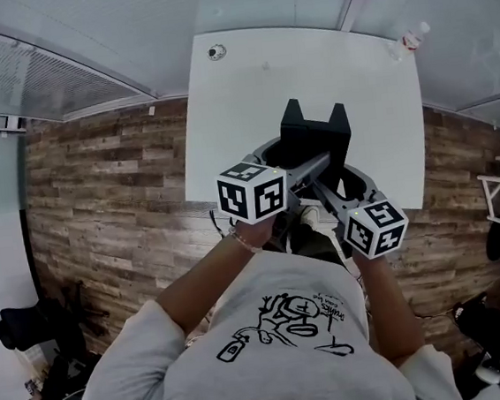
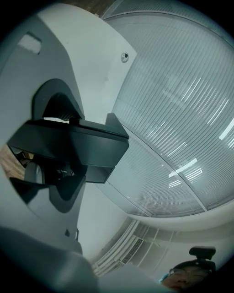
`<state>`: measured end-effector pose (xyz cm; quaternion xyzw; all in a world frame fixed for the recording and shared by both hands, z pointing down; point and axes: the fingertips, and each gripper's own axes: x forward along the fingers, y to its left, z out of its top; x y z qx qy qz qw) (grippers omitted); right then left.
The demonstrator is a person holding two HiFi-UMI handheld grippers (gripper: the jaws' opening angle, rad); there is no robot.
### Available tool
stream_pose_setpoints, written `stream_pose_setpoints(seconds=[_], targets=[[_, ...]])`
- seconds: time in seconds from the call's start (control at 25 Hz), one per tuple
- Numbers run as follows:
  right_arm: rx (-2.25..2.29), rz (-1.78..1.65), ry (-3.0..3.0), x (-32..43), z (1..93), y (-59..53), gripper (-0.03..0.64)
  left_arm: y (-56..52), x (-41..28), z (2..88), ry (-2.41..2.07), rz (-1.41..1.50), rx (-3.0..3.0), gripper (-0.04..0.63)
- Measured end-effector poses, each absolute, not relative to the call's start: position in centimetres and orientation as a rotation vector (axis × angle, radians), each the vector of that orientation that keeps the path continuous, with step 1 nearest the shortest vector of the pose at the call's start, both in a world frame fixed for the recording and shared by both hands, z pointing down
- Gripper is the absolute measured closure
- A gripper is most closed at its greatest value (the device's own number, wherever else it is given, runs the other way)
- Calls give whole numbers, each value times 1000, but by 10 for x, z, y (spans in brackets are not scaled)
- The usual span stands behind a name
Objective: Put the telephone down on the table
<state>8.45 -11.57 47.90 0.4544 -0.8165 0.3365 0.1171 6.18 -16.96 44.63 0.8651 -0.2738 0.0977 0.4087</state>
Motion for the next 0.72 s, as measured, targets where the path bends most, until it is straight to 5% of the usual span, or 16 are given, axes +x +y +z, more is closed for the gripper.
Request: stream_pose_setpoints(seconds=[0.72], targets=[[1329,1055,-2328,91,535,-139,382,-196,68,505,-672,266,2124,225]])
